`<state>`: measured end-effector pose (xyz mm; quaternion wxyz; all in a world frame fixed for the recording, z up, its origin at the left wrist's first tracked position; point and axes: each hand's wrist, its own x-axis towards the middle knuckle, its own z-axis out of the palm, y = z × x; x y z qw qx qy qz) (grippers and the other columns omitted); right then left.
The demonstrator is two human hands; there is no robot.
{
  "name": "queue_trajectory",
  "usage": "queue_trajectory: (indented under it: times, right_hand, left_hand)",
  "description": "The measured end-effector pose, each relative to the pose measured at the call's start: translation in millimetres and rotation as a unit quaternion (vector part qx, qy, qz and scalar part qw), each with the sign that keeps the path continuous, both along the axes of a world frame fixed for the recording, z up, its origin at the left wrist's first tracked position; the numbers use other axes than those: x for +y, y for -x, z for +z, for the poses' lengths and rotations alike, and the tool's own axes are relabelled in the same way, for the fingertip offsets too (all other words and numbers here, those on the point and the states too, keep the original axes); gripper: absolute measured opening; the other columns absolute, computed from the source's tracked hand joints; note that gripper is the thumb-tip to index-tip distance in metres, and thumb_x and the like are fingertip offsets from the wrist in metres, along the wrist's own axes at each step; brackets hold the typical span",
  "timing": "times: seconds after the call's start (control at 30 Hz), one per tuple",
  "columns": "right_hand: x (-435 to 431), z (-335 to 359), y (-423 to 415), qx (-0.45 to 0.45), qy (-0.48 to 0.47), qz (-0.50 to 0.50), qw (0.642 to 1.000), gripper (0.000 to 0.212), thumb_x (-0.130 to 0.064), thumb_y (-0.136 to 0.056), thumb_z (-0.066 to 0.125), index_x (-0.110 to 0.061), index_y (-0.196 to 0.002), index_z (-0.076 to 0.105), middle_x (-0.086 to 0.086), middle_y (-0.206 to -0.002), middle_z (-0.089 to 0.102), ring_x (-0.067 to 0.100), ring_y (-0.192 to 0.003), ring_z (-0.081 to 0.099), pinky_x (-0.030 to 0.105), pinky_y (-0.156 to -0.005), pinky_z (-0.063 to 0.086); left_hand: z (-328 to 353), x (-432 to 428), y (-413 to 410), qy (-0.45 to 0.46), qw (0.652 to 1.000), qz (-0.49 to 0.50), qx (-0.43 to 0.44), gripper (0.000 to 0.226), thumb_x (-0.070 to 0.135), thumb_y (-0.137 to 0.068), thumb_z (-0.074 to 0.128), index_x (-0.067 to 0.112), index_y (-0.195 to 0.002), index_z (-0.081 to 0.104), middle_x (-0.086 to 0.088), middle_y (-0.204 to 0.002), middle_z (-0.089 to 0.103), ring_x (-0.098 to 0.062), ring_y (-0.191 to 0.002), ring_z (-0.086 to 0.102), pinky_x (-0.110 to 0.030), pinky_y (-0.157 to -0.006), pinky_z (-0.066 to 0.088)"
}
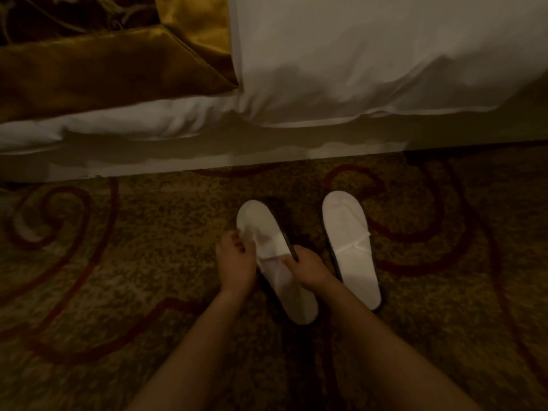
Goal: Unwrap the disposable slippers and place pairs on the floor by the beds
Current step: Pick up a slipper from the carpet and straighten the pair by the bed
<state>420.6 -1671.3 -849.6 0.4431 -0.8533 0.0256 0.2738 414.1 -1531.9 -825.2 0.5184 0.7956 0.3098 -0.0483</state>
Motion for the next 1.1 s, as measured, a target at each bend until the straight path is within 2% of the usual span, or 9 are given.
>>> queue_trajectory:
  times: [0.07, 0.13, 0.3, 0.43, 0.57, 0.67, 0.77, 0.87, 1.1]
  right_hand:
    - [-5.9, 5.0, -4.4, 0.026, 0.009, 0.098, 0.995, 0.032, -0.031, -0.096, 0.043, -0.009, -0.117, 0.055, 0.013, -0.118, 0.059, 0.018, -0.097, 0.053, 0.026, -0.078, 0.037]
    - [-9.5, 11.5, -8.8, 0.039, 0.029, 0.204, 0.978, 0.03, -0.033, -0.096, 0.044, -0.01, -0.112, 0.057, 0.012, -0.114, 0.06, 0.022, -0.097, 0.056, 0.028, -0.078, 0.04]
    - [-14.3, 29.8, -22.0, 0.05, 0.069, 0.254, 0.964, 0.019, -0.035, -0.094, 0.048, -0.025, -0.078, 0.052, -0.006, -0.084, 0.052, 0.016, -0.081, 0.053, 0.026, -0.068, 0.039]
    - [-14.1, 32.7, -30.0, -0.07, 0.229, 0.166, 0.957, 0.025, -0.032, -0.092, 0.049, -0.021, -0.113, 0.058, 0.008, -0.117, 0.059, 0.029, -0.116, 0.048, 0.044, -0.101, 0.032]
    - [-4.8, 32.3, -30.2, -0.169, 0.286, -0.002, 0.943, 0.056, -0.03, -0.089, 0.053, -0.017, -0.139, 0.033, 0.01, -0.144, 0.038, 0.03, -0.131, 0.029, 0.044, -0.111, 0.02]
    - [13.1, 26.4, -24.0, -0.098, 0.215, -0.109, 0.966, 0.063, -0.038, -0.088, 0.056, -0.005, -0.136, 0.031, 0.018, -0.141, 0.038, 0.033, -0.126, 0.037, 0.042, -0.106, 0.033]
    - [44.8, 17.9, -13.1, 0.028, 0.046, -0.149, 0.987, 0.065, -0.037, -0.089, 0.056, -0.003, -0.139, 0.03, 0.018, -0.14, 0.039, 0.033, -0.125, 0.043, 0.042, -0.105, 0.039]
    - [67.6, 7.5, 2.1, 0.038, 0.046, -0.129, 0.99, 0.062, -0.028, -0.089, 0.057, -0.008, -0.14, 0.029, 0.017, -0.14, 0.037, 0.031, -0.125, 0.043, 0.04, -0.105, 0.04]
    - [81.2, -8.6, 26.4, -0.075, 0.207, -0.106, 0.97, 0.061, -0.029, -0.089, 0.054, -0.016, -0.141, 0.025, 0.009, -0.141, 0.036, 0.026, -0.129, 0.034, 0.035, -0.108, 0.029]
  left_hand:
    - [1.3, 25.8, -9.5, -0.199, 0.977, -0.071, -0.038, 0.047, 0.023, -0.089, 0.058, 0.011, -0.132, 0.042, -0.014, -0.136, 0.04, -0.029, -0.122, 0.044, -0.036, -0.097, 0.044]
    - [2.8, 50.8, -21.3, -0.301, 0.93, -0.207, -0.039, 0.05, 0.021, -0.089, 0.057, 0.008, -0.135, 0.043, -0.017, -0.134, 0.045, -0.033, -0.126, 0.04, -0.04, -0.103, 0.038]
    - [6.0, 78.8, -30.0, -0.119, 0.889, -0.441, 0.04, 0.034, 0.015, -0.093, 0.054, 0.02, -0.126, 0.059, -0.004, -0.131, 0.059, -0.019, -0.121, 0.054, -0.021, -0.094, 0.038]
    - [-9.6, 76.6, -19.1, -0.101, 0.926, -0.363, 0.033, 0.03, 0.016, -0.093, 0.055, 0.016, -0.122, 0.062, -0.004, -0.13, 0.06, -0.016, -0.118, 0.053, -0.017, -0.087, 0.035]
    - [-27.1, 72.0, -8.0, 0.031, 0.988, -0.134, 0.07, 0.035, 0.014, -0.091, 0.058, 0.009, -0.125, 0.06, -0.012, -0.131, 0.059, -0.026, -0.119, 0.055, -0.029, -0.094, 0.043]
    - [-33.1, 71.0, -1.9, 0.161, 0.978, 0.025, 0.13, 0.04, 0.012, -0.09, 0.06, 0.008, -0.129, 0.055, -0.015, -0.135, 0.056, -0.032, -0.123, 0.052, -0.043, -0.103, 0.044]
    - [-37.1, 64.0, 2.5, 0.196, 0.964, 0.064, 0.167, 0.044, 0.014, -0.088, 0.062, 0.013, -0.13, 0.052, -0.009, -0.135, 0.055, -0.029, -0.124, 0.05, -0.041, -0.096, 0.042]
    - [-39.4, 57.8, 9.1, 0.155, 0.972, 0.04, 0.174, 0.047, 0.009, -0.086, 0.063, 0.008, -0.131, 0.051, -0.013, -0.133, 0.056, -0.032, -0.119, 0.053, -0.04, -0.093, 0.046]
    - [-38.7, 49.1, 31.1, -0.141, 0.967, -0.148, 0.155, 0.055, 0.012, -0.082, 0.067, 0.003, -0.133, 0.048, -0.018, -0.132, 0.056, -0.03, -0.12, 0.053, -0.034, -0.099, 0.046]
